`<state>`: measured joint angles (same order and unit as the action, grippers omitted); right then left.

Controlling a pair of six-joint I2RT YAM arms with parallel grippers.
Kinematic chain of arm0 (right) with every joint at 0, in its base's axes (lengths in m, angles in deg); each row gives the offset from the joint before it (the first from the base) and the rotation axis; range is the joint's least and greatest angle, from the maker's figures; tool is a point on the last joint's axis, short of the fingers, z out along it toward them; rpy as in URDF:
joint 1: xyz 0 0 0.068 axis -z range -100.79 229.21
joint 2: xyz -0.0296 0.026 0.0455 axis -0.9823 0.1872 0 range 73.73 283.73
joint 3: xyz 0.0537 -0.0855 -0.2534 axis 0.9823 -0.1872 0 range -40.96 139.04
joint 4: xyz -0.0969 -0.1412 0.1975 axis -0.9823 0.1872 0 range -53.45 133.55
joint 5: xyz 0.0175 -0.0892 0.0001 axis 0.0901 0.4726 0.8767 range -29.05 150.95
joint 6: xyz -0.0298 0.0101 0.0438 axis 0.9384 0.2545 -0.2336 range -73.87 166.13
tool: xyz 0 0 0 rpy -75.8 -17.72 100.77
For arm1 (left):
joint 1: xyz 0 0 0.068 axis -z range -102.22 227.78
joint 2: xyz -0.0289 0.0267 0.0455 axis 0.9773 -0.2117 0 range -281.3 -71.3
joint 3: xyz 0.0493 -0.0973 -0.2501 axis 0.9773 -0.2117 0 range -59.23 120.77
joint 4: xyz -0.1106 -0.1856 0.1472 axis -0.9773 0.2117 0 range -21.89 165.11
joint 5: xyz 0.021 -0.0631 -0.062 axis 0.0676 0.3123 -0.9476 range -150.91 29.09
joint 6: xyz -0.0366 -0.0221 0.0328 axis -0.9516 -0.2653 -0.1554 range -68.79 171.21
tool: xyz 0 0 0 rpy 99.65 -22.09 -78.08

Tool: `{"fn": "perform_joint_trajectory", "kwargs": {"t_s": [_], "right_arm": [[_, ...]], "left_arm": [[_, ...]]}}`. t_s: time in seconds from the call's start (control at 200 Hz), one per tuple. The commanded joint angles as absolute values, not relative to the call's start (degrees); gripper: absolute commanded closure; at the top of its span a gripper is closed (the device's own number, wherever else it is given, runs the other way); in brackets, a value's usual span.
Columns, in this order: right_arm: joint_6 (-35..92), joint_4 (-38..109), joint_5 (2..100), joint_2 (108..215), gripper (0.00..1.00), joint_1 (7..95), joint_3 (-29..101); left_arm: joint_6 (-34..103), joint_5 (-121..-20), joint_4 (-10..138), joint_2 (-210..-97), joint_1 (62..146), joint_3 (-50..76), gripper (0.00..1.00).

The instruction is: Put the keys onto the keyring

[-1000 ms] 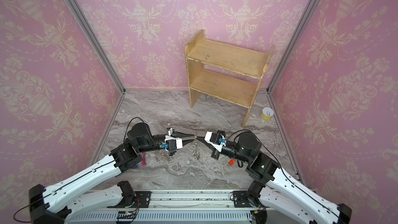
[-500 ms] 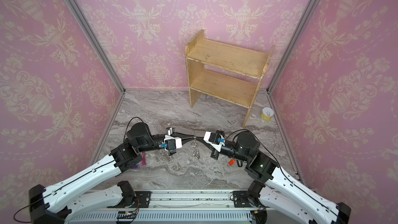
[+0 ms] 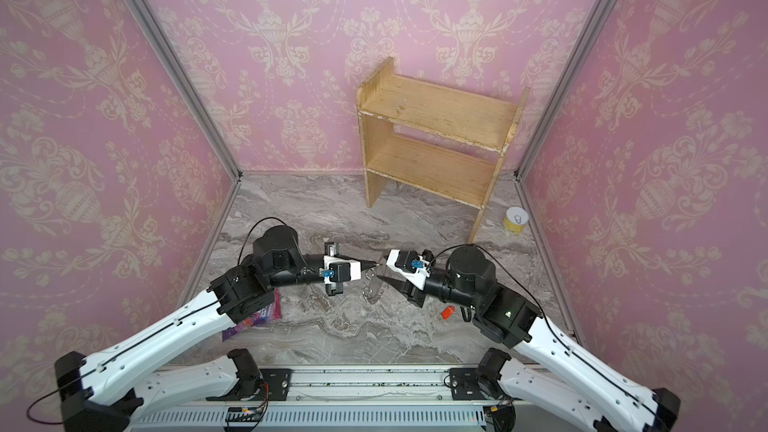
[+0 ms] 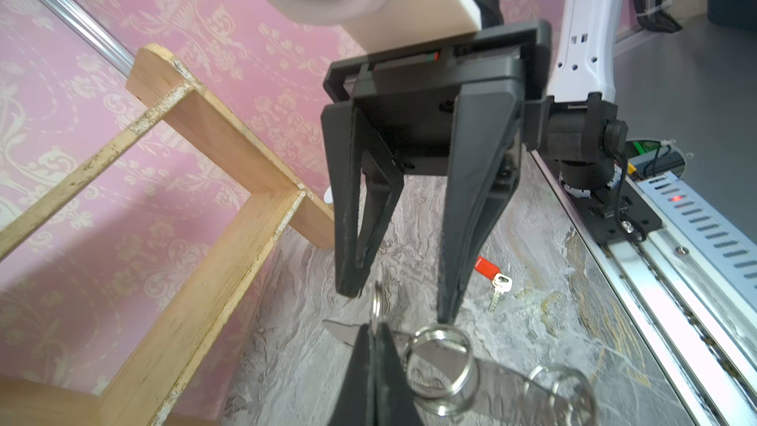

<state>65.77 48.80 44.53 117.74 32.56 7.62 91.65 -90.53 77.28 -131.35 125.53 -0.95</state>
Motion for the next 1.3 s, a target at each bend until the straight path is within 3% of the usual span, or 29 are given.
{"fn": "perform_joint_trajectory", "kwargs": {"t_s": [0.0,0.385,0.946,1.296], "right_arm": [[69.3,56.1,44.9,118.3,0.56,32.3,10.9],[69.2,46.4,45.5,115.4,0.63,32.2,6.6],[66.0,40.6,42.2,117.8,0.78,32.2,4.7],[65.7,41.2,41.5,118.6,0.82,32.3,4.9]], "left_arm": [[95.9,-87.4,91.1,-132.6,125.5,6.4,1.0],[99.8,-84.3,105.7,-138.5,127.8,17.9,1.0],[100.5,-84.2,106.0,-139.8,129.4,19.9,1.0],[100.6,-85.0,105.7,-140.0,129.6,20.1,1.0]]}}
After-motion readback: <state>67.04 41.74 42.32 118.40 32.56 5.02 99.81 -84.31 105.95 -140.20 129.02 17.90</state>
